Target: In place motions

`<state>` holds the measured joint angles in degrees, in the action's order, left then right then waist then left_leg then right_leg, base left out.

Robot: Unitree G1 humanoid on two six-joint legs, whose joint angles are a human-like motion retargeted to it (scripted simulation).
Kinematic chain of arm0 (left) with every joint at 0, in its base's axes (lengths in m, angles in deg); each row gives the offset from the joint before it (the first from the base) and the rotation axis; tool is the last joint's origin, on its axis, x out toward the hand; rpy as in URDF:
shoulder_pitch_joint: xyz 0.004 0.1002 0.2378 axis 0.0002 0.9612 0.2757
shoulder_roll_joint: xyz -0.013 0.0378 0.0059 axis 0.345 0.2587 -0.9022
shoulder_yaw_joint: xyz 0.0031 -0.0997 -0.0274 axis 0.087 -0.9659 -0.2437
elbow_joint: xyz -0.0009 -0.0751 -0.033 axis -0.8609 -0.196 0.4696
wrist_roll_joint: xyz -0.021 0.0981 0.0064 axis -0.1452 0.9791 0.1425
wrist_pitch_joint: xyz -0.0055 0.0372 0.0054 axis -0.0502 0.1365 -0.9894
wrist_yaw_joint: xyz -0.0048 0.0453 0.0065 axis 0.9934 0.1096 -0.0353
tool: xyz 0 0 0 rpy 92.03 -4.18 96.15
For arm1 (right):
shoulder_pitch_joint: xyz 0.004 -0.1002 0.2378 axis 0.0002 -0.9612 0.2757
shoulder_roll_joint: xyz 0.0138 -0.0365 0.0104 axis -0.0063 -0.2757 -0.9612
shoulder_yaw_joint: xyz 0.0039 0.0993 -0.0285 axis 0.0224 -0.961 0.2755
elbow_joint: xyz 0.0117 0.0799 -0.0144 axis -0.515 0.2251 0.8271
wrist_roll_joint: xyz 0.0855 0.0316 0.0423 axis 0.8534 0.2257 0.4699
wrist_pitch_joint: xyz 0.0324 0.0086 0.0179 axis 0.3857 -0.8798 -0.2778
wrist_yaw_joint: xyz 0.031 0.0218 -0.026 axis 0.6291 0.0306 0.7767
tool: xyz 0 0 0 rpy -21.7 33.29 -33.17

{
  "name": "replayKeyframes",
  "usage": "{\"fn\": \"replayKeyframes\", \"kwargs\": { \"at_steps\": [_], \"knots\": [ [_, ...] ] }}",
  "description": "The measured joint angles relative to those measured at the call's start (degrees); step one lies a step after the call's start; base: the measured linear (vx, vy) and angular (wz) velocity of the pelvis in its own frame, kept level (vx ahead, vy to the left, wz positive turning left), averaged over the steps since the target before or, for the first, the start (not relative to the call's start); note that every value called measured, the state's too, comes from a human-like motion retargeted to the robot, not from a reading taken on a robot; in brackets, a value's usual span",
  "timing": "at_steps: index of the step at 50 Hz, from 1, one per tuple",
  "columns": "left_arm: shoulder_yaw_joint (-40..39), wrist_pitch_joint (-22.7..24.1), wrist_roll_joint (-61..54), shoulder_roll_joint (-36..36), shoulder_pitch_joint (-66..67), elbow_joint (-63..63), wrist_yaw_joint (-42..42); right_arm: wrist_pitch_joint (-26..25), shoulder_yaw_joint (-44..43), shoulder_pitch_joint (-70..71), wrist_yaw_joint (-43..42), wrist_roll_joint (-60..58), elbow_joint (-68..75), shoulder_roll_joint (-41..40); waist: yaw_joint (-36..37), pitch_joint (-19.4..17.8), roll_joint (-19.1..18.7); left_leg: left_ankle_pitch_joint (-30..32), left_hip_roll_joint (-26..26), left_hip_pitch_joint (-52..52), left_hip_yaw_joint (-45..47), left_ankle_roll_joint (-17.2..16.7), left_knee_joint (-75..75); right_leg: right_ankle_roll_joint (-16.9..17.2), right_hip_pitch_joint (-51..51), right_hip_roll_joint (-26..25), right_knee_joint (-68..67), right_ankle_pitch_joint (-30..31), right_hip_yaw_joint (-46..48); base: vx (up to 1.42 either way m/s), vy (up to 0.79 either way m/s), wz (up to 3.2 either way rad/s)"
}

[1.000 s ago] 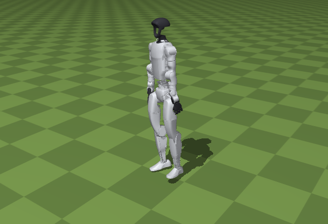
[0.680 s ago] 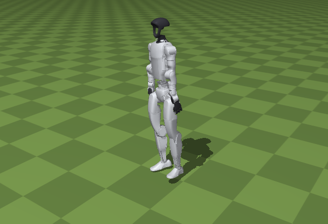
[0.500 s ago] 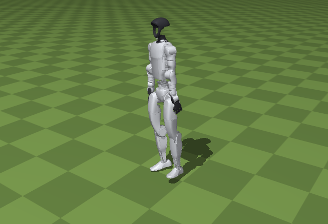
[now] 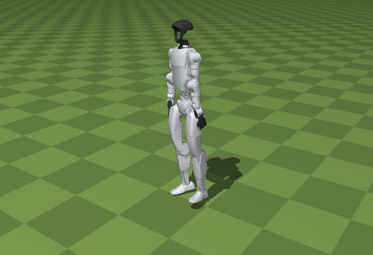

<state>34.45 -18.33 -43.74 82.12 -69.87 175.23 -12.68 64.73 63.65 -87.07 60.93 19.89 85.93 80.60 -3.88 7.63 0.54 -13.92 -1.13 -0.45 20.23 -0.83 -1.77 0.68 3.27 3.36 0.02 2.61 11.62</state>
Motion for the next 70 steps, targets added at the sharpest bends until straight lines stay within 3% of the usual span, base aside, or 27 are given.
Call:
{"fn": "replayKeyframes", "kwargs": {
  "at_steps": [70],
  "knots": [
    [0.6, 0.1, -0.8, 0.1, 0.2, 0.9, 0.0, 0.5, 0.4, -0.1, 0.0, -1.8, 1.3, 0.7, 0.1, -0.3, -0.3, -2.6, -0.2, 1.1, 0.7, -0.9, 0.1, 0.4, -0.8, 0.5, -0.2, 0.5, -0.5, 0.00, 0.00, 0.00]
  ]
}}
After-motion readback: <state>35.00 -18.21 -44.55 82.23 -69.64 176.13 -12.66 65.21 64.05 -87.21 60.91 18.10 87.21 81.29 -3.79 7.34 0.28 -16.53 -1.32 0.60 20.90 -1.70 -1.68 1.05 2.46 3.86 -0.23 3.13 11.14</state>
